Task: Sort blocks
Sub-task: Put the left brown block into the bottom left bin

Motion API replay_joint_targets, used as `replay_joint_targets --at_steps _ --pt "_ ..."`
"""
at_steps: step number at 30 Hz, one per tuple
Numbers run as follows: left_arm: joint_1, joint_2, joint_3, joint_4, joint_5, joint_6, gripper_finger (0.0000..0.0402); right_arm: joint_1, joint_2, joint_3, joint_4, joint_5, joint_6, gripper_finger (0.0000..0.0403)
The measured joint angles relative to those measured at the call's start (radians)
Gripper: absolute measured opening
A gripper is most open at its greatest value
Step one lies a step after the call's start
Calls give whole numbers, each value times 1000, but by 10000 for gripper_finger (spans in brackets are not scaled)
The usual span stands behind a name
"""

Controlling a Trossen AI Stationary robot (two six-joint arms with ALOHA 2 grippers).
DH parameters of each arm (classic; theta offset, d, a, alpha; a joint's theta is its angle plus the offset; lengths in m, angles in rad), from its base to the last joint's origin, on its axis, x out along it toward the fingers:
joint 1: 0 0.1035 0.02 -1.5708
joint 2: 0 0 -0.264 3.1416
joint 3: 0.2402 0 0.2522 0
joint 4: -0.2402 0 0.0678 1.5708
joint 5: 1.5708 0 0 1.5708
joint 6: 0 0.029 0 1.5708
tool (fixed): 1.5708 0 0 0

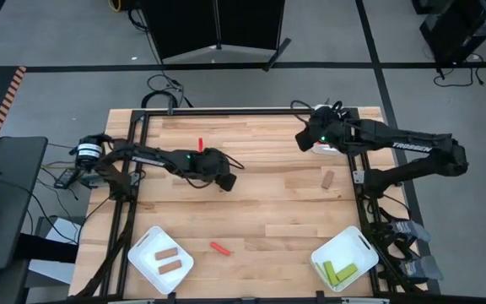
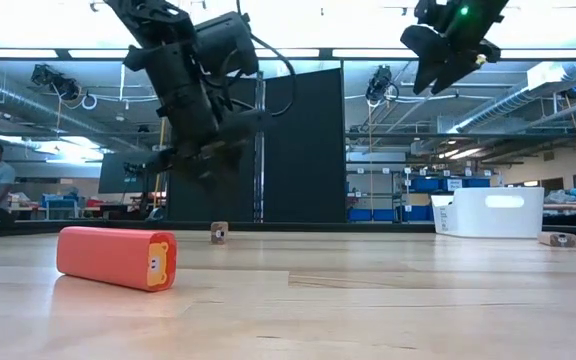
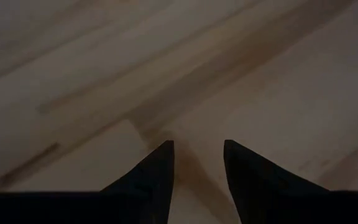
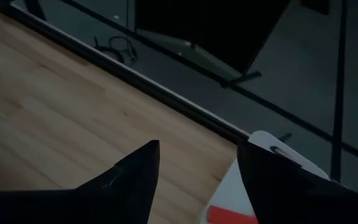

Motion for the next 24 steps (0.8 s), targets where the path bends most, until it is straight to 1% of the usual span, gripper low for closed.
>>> replay_joint_targets --at_steps 3,9,11,15,17,21,24 --pt "-19 22 29 -16 7 -12 148 32 12 0 16 12 0 223" --pt "-29 28 75 -204 -2 -100 148 96 44 -3 50 14 0 217" --pt "-28 28 83 -249 -2 -137 148 121 48 -15 65 38 0 216" --pt "-29 27 88 -234 13 -177 148 167 47 -65 96 82 -1 214" --pt "-29 27 88 -232 30 -179 148 188 41 -84 95 96 11 214" --pt "-29 27 88 -224 33 -179 148 238 23 -120 95 158 44 214" --pt "-29 27 88 -214 40 -179 148 264 -1 -124 97 203 34 214"
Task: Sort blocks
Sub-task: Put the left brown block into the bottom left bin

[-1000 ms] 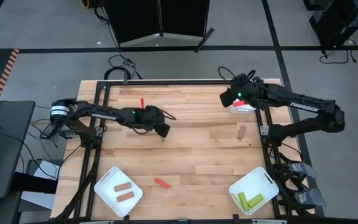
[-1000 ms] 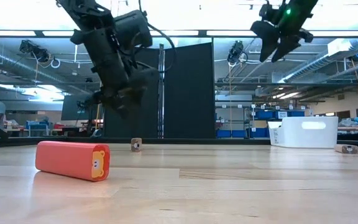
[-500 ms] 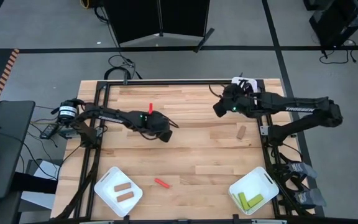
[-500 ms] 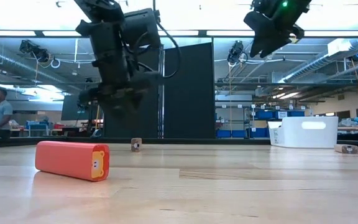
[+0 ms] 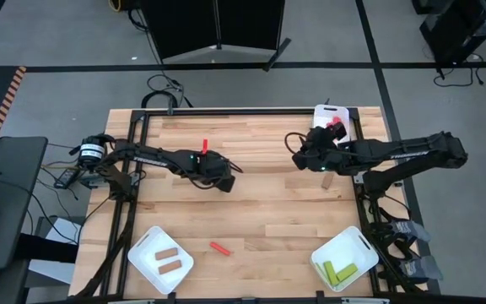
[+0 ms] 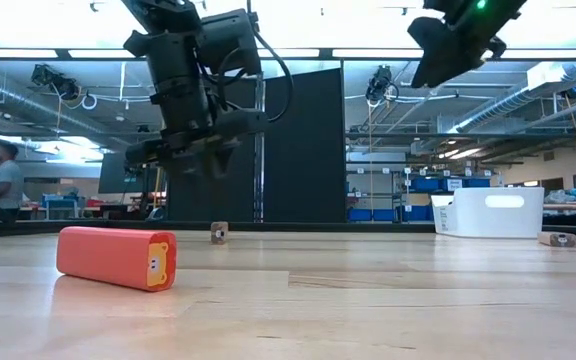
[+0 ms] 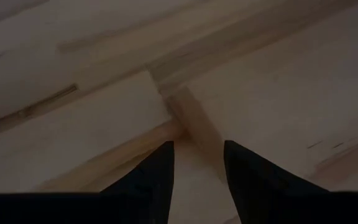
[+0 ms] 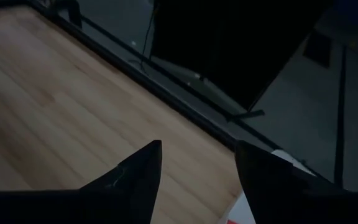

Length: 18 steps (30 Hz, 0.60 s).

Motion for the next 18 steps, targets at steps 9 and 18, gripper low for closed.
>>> replay_joint_targets --at_steps 9,18 --pt "2 28 -1 4 21 -32 148 60 -56 0 1 14 19 214" --pt "2 30 26 2 45 77 149 78 -53 0 7 16 19 214"
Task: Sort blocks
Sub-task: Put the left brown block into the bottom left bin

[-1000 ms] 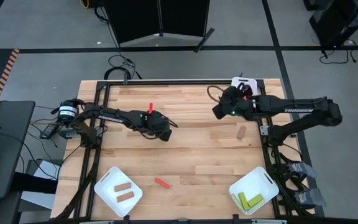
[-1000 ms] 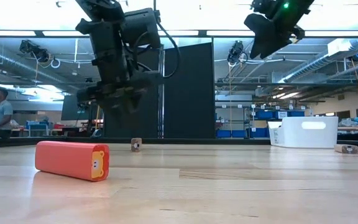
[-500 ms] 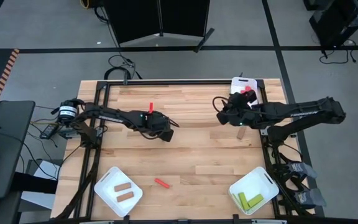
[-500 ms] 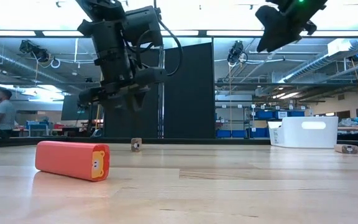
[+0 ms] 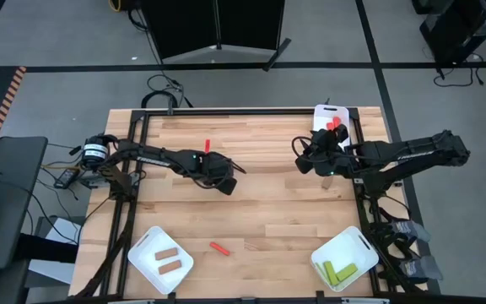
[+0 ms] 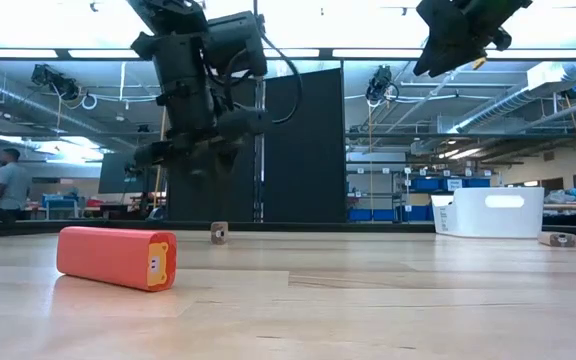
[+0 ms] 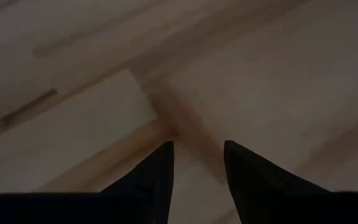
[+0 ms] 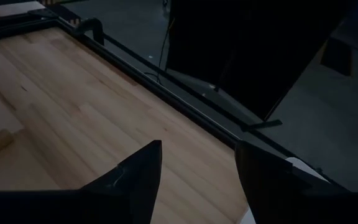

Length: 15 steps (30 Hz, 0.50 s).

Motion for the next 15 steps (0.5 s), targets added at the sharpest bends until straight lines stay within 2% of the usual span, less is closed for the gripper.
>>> replay_joint_targets --at_steps 3,6,12,15 --pt "0 0 26 0 55 58 163 0 0 0 0 1 -6 214" --pt "0 0 70 5 119 113 197 0 0 0 0 2 -14 214" --pt "11 0 171 -59 183 140 307 0 0 0 0 2 -18 214" --pt "17 4 172 -168 175 71 357 0 0 0 0 2 -24 214"
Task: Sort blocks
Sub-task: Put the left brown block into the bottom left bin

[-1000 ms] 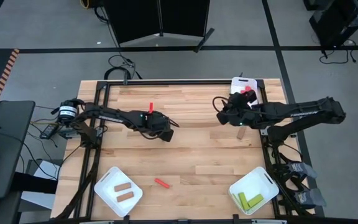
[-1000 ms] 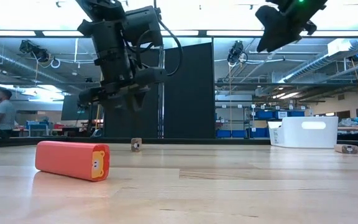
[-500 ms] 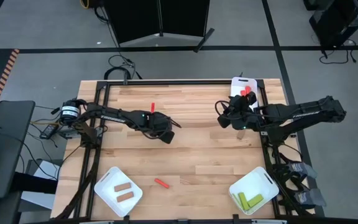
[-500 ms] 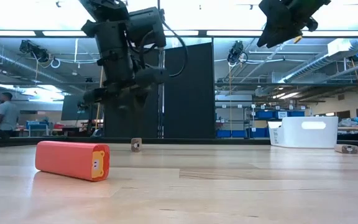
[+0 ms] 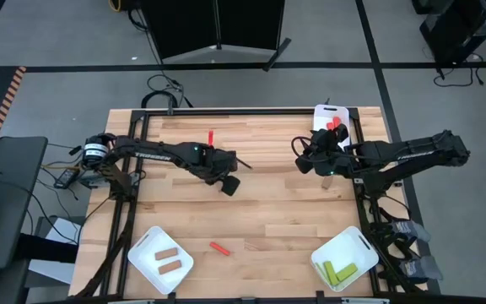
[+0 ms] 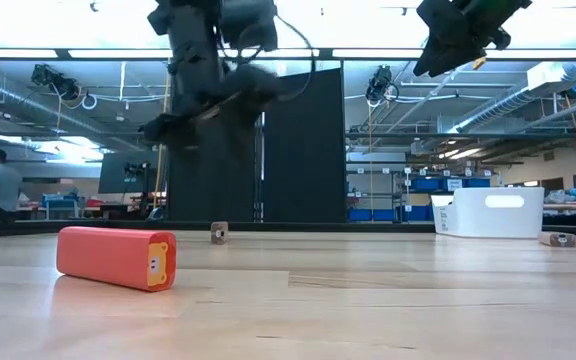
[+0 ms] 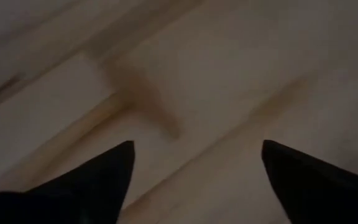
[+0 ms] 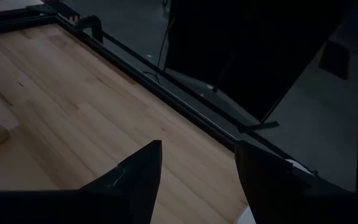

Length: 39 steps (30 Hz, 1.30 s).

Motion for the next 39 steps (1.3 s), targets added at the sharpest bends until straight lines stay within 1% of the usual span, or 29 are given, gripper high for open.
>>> replay_joint_targets --at_steps 2,4,6,9,13,17,21,23,24,26,28,31,35,36,37,39 --pt "4 16 0 -64 -3 -21 378 0 0 0 0 0 -2 214" --pt "7 40 0 -111 -22 -41 391 0 0 0 2 8 -6 214" --pt "9 63 -1 -85 -24 -45 398 0 0 0 4 24 -9 214" --pt "10 97 -1 -44 -28 -46 398 0 0 0 7 30 -10 214" --pt "22 153 -1 -40 -60 -47 393 0 0 0 7 29 -10 214" --pt "35 205 -1 10 -80 -48 392 0 0 0 7 28 -15 214" --pt "39 235 0 12 -103 -44 391 0 0 0 7 26 -18 214" --pt "41 239 1 14 -105 -43 383 0 0 0 7 26 -18 214" --pt "42 239 1 17 -106 -42 374 0 0 0 7 26 -18 214" --pt "41 240 1 27 -109 -41 343 0 0 0 7 25 -18 214" --pt "41 240 1 34 -112 -37 296 0 0 0 7 25 -18 214" --pt "42 240 1 34 -112 -11 204 0 0 0 7 25 -18 214" --pt "42 239 -7 43 -111 45 67 0 0 0 7 24 -18 214" --pt "42 239 -7 40 -110 62 59 0 0 0 7 22 -17 214" --pt "42 239 -7 40 -109 76 68 0 0 0 7 19 -12 214" --pt "36 236 -2 30 -106 107 67 2 0 0 7 11 -1 214"
